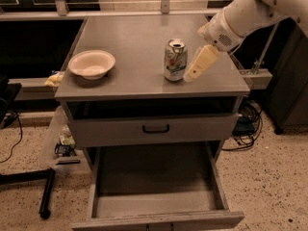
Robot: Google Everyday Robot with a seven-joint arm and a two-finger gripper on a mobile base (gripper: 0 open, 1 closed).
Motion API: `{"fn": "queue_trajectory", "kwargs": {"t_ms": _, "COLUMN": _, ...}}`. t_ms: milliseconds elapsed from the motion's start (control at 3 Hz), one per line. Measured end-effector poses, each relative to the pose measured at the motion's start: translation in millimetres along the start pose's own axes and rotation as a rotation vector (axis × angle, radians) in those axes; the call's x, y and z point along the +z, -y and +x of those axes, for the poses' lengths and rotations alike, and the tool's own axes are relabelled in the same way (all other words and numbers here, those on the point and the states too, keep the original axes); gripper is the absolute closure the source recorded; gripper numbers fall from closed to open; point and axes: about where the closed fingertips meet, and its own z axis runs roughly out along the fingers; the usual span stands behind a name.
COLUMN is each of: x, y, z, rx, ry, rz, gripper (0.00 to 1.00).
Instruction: Place 7up can into middle drawer
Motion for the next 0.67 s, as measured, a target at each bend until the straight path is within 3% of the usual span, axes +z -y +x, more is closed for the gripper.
{"fn": "queue_trajectory", "kwargs": {"t_ms": 667, "x": 53, "y": 23, "z": -21, "rx": -0.008, "ry": 0.135, "rz": -0.03, "gripper": 0.0}}
